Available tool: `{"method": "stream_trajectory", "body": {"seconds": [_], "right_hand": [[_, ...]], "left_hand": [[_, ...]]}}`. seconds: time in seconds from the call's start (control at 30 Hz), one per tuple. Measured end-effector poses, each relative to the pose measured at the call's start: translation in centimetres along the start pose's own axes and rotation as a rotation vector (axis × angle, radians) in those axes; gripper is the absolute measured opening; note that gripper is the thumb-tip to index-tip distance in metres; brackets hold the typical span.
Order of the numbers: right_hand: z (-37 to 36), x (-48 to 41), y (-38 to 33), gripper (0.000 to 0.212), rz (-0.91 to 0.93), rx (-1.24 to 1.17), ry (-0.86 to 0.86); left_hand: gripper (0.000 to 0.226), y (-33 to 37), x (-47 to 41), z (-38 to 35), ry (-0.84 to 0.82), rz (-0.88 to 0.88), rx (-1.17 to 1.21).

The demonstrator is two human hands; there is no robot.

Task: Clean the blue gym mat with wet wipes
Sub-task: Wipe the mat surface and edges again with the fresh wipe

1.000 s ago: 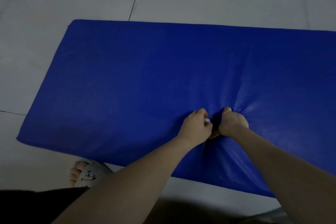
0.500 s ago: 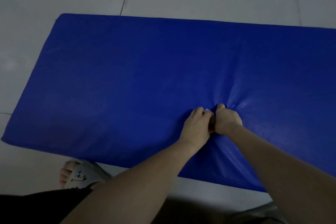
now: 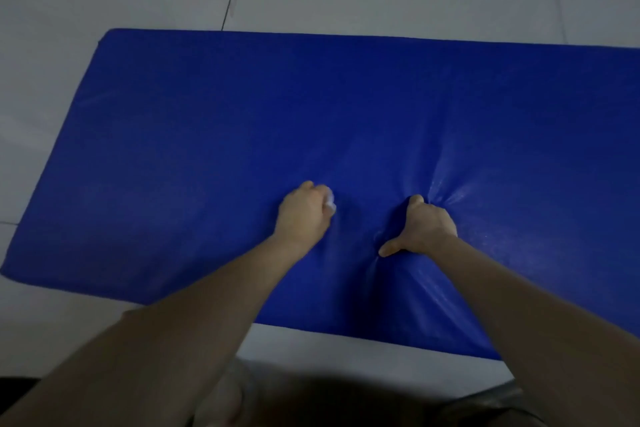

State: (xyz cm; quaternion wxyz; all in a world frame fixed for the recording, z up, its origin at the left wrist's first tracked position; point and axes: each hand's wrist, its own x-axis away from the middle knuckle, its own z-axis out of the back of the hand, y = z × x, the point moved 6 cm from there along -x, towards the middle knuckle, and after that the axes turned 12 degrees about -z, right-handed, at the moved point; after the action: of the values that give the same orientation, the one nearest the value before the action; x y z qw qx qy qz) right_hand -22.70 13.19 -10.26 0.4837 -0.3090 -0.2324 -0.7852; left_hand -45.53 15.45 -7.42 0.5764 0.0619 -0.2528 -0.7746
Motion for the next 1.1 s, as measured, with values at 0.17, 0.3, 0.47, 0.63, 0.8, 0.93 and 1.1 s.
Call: {"method": "stream_trajectory", "body": {"seconds": [0.17,0.3,0.47,0.63,0.8,0.93,1.1], "right_hand": [[-0.2,0.1,0.5,0.086,0.095,-0.002,0.057],[-0.8,2.0,1.1,0.072,0.177,-0.026,-0.005],[-2.4,4.0,0.3,0.122,0.085,0.245,0.023],[-1.6,3.3,0.0,0.133,0.078,0.256,-0.01],[-1.4,3.3,0.0,0.13,0.082,0.273,-0.026],[-1.3,3.4,0.0,0.128,0.104,0.271,-0.015],[-1.2,3.0,-0.1,0.107,0.105,0.236,0.018]], "left_hand": [[0.011,8.1,0.3,-4.9,-0.104,-0.204,0.146],[0.02,10.6,0.2,-6.7,-0.178,-0.291,0.17],[0.02,6.7,1.8,-5.4,-0.177,-0.377,-0.091],[0.026,-2.9,3.8,-1.2,-0.106,-0.157,-0.168],[0.028,-8.1,5.5,2.5,0.023,0.229,-0.141],[0.021,-2.1,4.4,0.5,0.027,0.183,0.01],[0.013,9.1,3.2,-6.1,-0.083,-0.105,0.117]]}}
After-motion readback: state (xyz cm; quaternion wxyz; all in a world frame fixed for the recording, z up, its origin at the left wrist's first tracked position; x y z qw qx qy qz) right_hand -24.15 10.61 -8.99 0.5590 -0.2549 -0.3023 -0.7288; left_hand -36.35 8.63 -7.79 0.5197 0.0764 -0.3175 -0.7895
